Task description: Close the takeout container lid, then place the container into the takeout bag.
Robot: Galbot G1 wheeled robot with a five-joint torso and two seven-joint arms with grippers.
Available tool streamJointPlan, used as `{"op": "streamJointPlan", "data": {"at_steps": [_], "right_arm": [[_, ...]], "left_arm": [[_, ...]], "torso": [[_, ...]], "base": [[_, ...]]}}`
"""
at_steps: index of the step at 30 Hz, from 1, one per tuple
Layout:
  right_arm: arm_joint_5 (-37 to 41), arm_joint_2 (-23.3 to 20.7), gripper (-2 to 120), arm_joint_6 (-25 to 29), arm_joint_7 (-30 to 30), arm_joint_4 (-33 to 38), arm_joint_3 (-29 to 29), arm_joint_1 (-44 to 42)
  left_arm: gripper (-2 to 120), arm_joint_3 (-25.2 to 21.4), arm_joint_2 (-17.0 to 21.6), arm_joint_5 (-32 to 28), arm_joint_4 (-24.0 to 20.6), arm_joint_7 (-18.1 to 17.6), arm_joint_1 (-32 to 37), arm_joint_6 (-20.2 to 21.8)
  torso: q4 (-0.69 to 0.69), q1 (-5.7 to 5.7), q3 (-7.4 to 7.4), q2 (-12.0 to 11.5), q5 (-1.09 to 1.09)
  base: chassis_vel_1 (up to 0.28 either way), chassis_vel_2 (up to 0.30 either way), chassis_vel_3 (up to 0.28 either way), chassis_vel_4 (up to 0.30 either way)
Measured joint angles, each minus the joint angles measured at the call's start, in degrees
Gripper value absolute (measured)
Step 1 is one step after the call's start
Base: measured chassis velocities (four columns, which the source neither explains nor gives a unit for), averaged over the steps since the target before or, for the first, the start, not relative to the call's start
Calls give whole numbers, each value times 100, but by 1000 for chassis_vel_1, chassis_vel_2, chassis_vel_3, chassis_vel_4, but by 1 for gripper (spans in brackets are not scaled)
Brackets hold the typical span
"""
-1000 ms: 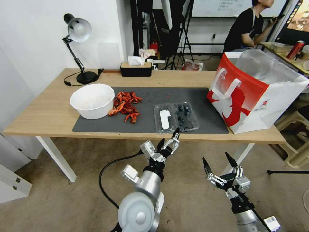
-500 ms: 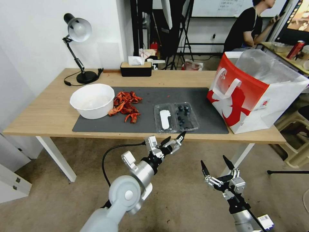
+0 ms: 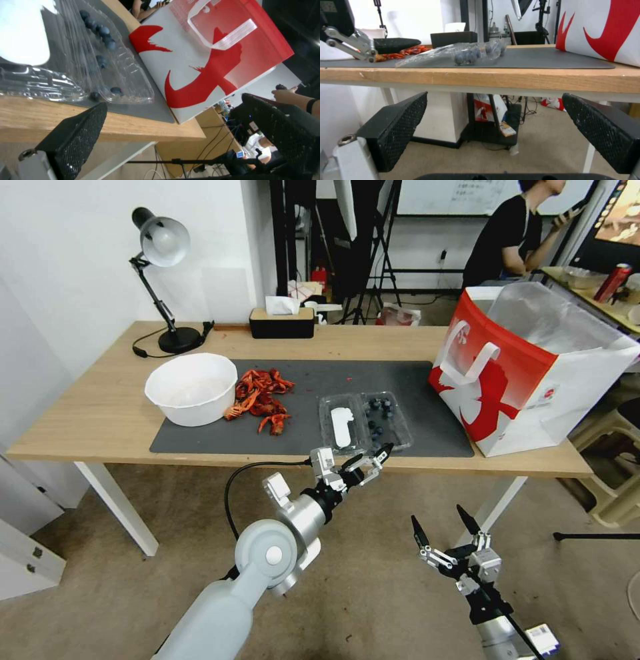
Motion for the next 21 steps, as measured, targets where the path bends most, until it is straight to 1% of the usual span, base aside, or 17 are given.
{"op": "streamJointPlan", "data": {"at_steps": [6, 8, 11, 12, 21], "right_arm": [[-26, 13, 100, 28, 0, -4, 2, -17], [-37, 20, 100, 43, 0, -6, 2, -30], [-38, 26, 100, 52, -1, -15, 2, -33], [-39, 29, 100, 62, -2, -26, 2, -34], [-42, 30, 100, 83, -4, -75, -4, -28]], "left_arm": [[100, 42, -72, -110, 90, -173, -113, 40], [100, 49, -107, -172, 162, -307, -169, 53], [100, 54, -114, -196, 203, -385, -194, 73], [100, 59, -122, -211, 236, -488, -215, 88], [100, 49, -151, -273, 268, -694, -244, 127]], "torso": [[0, -1, 0, 0, 1], [0, -1, 0, 1, 0], [0, -1, 0, 1, 0], [0, -1, 0, 1, 0], [0, -1, -1, 1, 0]], "base": [[0, 0, 0, 0], [0, 0, 0, 0], [0, 0, 0, 0], [0, 0, 0, 0], [0, 0, 0, 0]]}}
